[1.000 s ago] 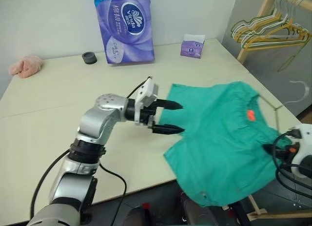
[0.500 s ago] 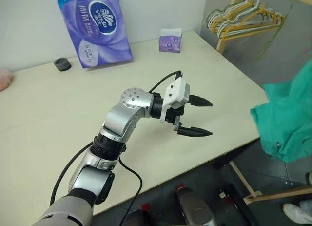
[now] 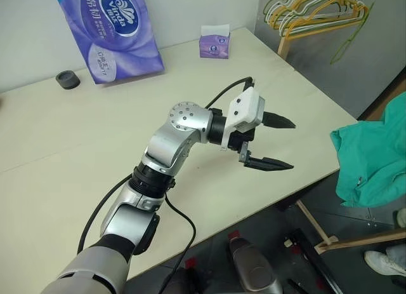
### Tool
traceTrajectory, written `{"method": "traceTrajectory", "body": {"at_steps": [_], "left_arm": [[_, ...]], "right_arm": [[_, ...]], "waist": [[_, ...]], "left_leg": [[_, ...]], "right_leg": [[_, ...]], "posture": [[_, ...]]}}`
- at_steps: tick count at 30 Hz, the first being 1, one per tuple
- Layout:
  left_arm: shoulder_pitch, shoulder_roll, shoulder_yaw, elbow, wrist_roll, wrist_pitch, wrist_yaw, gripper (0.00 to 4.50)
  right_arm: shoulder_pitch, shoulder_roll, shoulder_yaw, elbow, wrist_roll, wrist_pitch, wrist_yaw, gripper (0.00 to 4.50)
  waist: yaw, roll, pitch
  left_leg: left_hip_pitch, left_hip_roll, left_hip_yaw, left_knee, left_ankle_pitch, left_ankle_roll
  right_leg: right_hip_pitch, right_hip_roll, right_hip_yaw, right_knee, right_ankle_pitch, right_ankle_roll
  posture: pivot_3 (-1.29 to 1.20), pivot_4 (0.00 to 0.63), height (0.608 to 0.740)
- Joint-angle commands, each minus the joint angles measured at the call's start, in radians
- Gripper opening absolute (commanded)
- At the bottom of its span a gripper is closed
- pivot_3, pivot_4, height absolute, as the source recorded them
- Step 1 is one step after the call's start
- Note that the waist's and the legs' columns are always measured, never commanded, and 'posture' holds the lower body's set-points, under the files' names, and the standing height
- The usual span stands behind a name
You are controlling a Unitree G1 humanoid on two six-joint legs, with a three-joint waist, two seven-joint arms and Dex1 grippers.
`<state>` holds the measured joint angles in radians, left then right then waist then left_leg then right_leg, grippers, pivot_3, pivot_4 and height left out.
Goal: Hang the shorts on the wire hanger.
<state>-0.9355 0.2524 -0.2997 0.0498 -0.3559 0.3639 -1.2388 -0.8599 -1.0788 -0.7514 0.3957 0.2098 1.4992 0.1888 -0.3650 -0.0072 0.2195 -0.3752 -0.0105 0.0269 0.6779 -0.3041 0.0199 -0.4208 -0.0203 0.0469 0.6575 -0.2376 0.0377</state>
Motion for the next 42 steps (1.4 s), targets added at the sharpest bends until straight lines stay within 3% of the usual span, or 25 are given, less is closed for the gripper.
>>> {"method": "traceTrajectory", "body": {"at_steps": [1, 10, 21, 33, 42], "left_arm": [[-0.079, -0.033, 0.024, 0.042, -0.033, -0.017, -0.03, 4.48], [-0.22, -0.106, 0.045, 0.206, -0.04, -0.062, -0.072, 4.48], [-0.221, -0.115, 0.043, 0.22, -0.029, -0.096, -0.074, 4.48], [-0.213, -0.12, 0.044, 0.21, -0.023, -0.103, -0.07, 4.48], [-0.256, -0.141, 0.055, 0.256, -0.036, -0.092, -0.08, 4.48]], "right_arm": [[-0.024, -0.056, 0.007, 0.078, -0.008, -0.058, 0.0, 0.0], [-0.112, -0.071, 0.059, 0.105, 0.025, -0.106, 0.007, 0.0], [-0.107, 0.011, 0.053, -0.16, 0.058, 0.009, 0.005, 0.0], [-0.123, -0.042, 0.054, 0.092, 0.017, -0.096, -0.032, 0.0], [-0.09, -0.032, 0.039, 0.098, 0.029, -0.063, -0.024, 0.0]], "waist": [[0.001, -0.001, 0.001], [-0.004, 0.0, 0.002], [-0.024, 0.002, 0.003], [-0.024, 0.002, 0.004], [-0.024, 0.002, 0.004]], "left_leg": [[0.0, 0.0, 0.001, 0.0, 0.0, 0.0], [-0.003, -0.001, 0.007, 0.0, 0.0, 0.0], [-0.002, -0.001, 0.012, 0.0, 0.0, 0.0], [-0.002, -0.002, 0.014, 0.0, -0.001, 0.002], [-0.001, -0.002, 0.016, 0.0, -0.001, 0.002]], "right_leg": [[0.0, 0.0, 0.0, -0.001, 0.0, 0.001], [0.0, 0.0, 0.007, -0.012, 0.005, 0.009], [-0.002, 0.0, 0.013, -0.012, 0.007, 0.013], [-0.002, -0.001, 0.016, -0.013, 0.007, 0.013], [-0.002, -0.001, 0.018, -0.013, 0.007, 0.014]], "posture": [[-0.45, 0.246, 0.74], [-0.46, 0.234, 0.74], [-0.47, 0.225, 0.74], [-0.46, 0.234, 0.74], [-0.45, 0.232, 0.74]]}}
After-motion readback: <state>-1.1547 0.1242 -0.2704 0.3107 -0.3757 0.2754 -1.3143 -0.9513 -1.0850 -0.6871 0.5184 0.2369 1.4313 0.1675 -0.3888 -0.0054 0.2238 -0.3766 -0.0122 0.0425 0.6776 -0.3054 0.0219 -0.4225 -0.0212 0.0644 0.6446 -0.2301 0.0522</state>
